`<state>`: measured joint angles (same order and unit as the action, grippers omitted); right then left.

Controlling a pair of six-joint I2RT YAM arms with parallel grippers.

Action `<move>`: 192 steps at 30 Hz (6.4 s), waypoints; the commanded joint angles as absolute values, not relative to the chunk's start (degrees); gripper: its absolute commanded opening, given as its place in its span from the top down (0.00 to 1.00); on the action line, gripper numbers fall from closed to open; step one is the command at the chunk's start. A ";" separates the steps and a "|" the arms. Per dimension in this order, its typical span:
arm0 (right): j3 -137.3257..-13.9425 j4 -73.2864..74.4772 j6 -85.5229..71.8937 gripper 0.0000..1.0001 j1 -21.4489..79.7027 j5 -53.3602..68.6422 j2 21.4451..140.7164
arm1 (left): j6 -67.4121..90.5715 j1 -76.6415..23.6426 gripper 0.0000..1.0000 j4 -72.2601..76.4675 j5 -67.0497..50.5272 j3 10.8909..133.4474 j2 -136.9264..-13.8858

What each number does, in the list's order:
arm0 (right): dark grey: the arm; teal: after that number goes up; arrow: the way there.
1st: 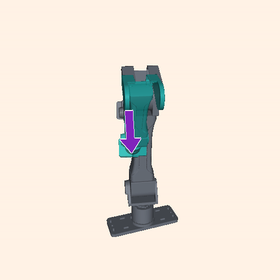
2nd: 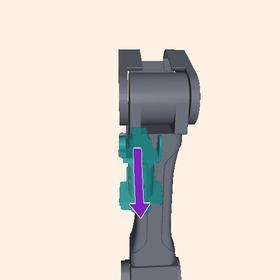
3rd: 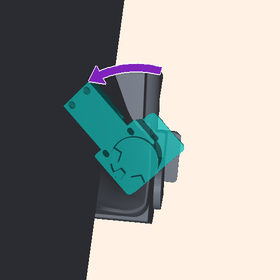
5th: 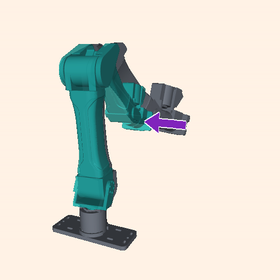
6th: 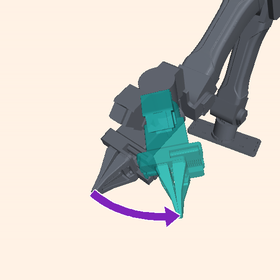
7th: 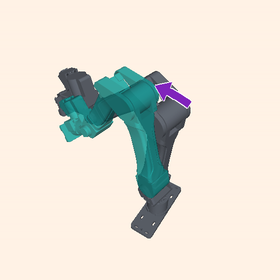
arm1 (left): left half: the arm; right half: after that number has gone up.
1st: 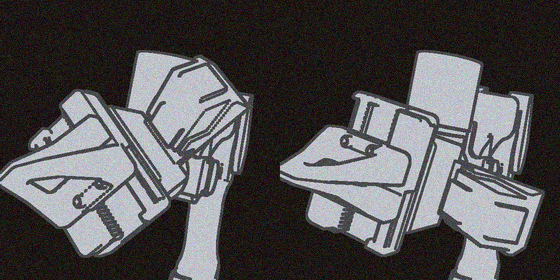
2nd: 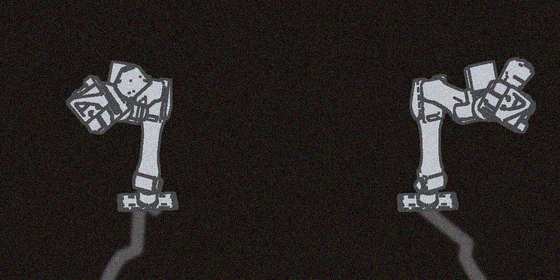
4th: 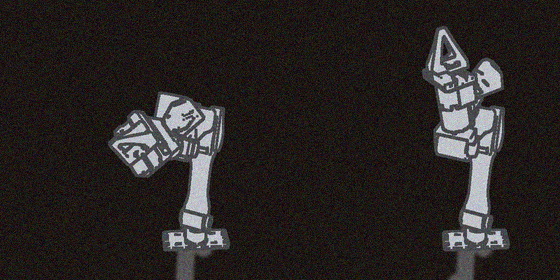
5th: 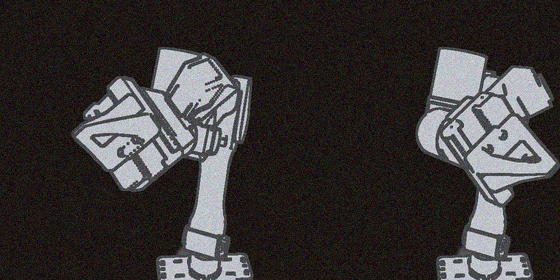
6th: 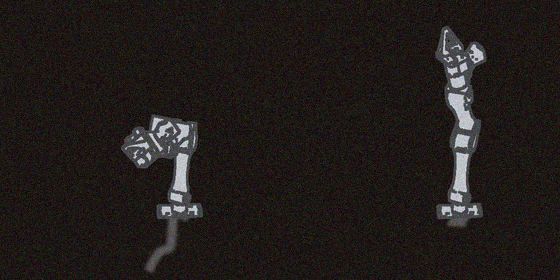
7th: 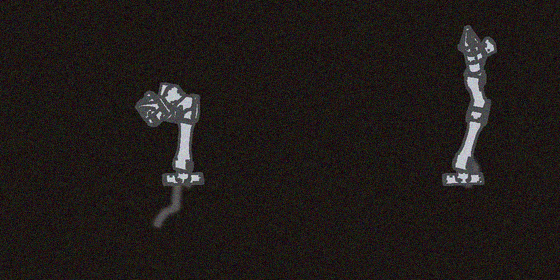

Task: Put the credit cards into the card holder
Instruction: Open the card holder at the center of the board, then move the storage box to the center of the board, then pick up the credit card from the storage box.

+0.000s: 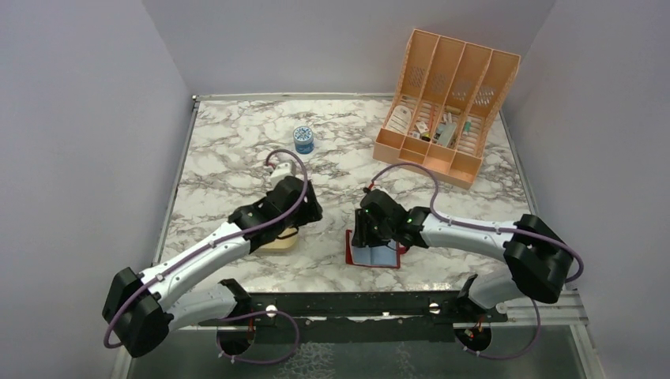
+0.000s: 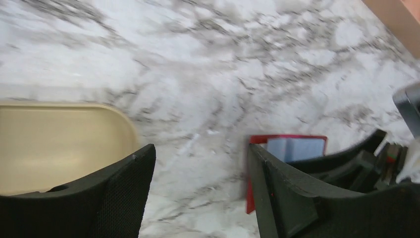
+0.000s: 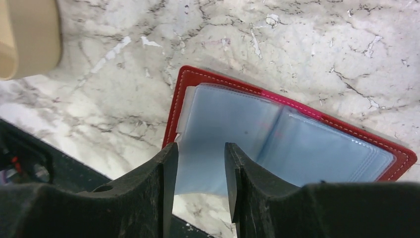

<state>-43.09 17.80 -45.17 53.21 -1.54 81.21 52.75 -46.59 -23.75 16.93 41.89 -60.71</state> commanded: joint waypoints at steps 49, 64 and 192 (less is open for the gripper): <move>-43.69 21.40 -39.56 0.55 56.79 -7.60 70.70 | 16.28 -23.07 0.37 -52.59 20.75 62.17 -78.80; -45.52 6.30 -54.76 0.50 56.86 0.21 80.19 | 5.05 -18.44 0.36 -46.35 22.24 59.65 -75.88; -61.38 17.15 -48.53 0.59 53.18 -9.07 88.32 | 7.41 -28.36 0.51 -32.97 21.62 54.23 -82.38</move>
